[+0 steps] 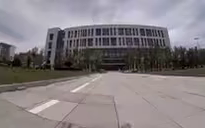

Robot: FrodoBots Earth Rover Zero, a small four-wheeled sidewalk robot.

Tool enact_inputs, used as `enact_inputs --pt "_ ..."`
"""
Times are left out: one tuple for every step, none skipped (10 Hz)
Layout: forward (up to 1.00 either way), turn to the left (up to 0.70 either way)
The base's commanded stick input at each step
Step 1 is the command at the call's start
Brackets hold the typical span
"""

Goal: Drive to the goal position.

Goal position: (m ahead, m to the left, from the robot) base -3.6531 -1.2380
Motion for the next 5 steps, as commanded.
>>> enact_inputs --pt "0.7 0.0" --pt "0.7 0.0" --pt "0.7 0.0" --pt "0.7 0.0" --pt "0.7 0.0"
